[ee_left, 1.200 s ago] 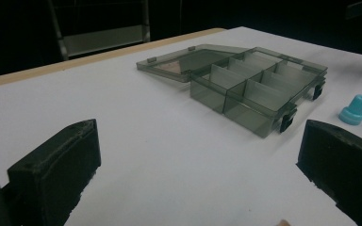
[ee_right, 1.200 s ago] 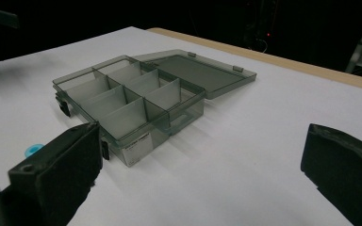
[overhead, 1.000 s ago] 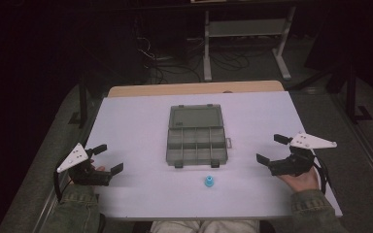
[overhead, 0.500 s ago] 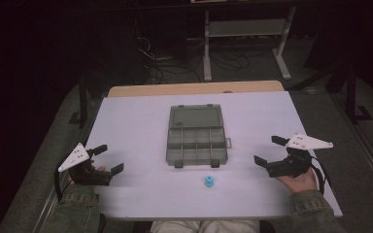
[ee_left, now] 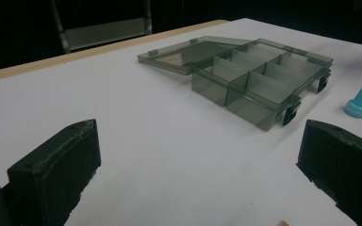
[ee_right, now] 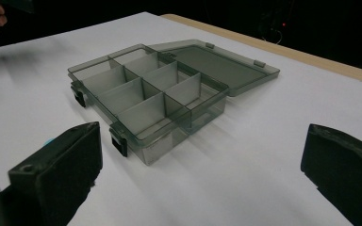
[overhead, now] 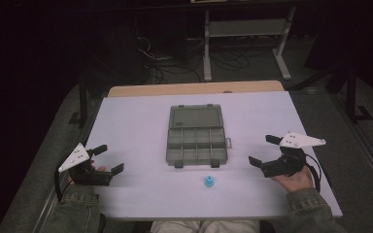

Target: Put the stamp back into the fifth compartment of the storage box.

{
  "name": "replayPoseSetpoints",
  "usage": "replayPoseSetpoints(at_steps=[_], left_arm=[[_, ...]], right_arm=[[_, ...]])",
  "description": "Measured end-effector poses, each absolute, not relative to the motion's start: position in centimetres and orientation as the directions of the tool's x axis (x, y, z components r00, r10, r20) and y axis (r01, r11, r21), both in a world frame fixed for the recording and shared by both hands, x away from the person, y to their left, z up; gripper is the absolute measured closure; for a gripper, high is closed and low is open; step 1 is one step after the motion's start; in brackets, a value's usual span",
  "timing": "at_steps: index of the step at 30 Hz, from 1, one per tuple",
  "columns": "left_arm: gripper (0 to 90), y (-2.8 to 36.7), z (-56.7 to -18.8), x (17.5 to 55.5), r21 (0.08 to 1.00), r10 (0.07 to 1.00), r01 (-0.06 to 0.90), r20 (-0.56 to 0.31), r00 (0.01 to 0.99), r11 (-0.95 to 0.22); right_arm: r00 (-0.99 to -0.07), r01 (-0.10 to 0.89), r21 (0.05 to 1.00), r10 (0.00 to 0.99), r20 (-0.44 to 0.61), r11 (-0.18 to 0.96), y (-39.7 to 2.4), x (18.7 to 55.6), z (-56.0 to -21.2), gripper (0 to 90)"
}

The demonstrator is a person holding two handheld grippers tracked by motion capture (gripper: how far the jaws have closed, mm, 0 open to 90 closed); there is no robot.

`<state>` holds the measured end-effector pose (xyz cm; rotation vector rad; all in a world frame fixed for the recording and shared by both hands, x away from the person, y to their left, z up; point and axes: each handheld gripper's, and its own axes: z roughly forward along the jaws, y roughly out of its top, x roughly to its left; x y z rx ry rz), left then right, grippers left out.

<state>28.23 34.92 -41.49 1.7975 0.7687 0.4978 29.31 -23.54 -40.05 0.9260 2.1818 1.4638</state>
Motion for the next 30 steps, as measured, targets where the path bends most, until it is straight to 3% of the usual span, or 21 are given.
replayPoseSetpoints(at_steps=[30], left_arm=[[0.0,34.9,-41.5,28.2,0.937,0.713,0.263,-0.022,0.701,-0.23]], right_arm=[[-0.801,0.307,0.886,0.597,0.044,0.347,-20.2,29.8,-38.9,0.0]])
